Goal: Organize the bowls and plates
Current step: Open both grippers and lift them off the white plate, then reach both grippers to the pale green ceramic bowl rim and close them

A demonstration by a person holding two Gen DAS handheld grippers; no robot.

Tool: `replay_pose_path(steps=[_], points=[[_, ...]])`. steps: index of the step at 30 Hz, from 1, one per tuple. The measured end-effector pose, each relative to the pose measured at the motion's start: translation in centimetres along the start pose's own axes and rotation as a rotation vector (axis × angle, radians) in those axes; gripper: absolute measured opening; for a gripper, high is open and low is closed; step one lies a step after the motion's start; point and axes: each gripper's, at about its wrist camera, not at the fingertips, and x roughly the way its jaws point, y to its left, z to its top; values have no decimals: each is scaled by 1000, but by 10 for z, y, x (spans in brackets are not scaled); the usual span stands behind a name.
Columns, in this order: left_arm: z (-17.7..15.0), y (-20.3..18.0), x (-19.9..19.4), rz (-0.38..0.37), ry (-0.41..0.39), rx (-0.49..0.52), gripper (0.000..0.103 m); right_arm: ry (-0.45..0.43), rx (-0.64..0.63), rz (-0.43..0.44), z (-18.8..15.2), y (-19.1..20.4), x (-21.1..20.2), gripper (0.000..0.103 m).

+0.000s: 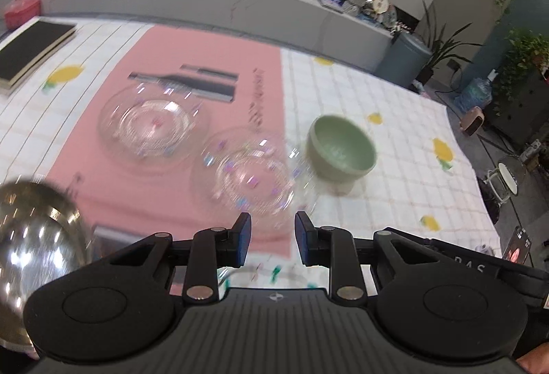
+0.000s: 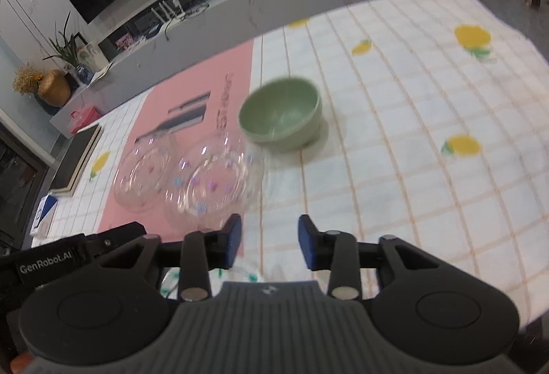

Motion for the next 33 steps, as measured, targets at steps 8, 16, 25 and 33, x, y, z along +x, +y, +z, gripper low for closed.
replay_pose_path(steps=[8, 16, 25, 33], points=[[41, -24, 27, -66, -26, 27, 37, -52, 43, -22, 45, -15, 12, 39], [64, -35, 74, -45, 7, 48, 40, -33, 77, -76, 71, -22, 49, 39], [70, -33, 119, 9, 51, 64, 45, 11, 97, -109, 84, -28, 87, 38], [75, -38, 149, 17, 83, 59, 48, 53, 115, -142, 92, -34, 113, 38]])
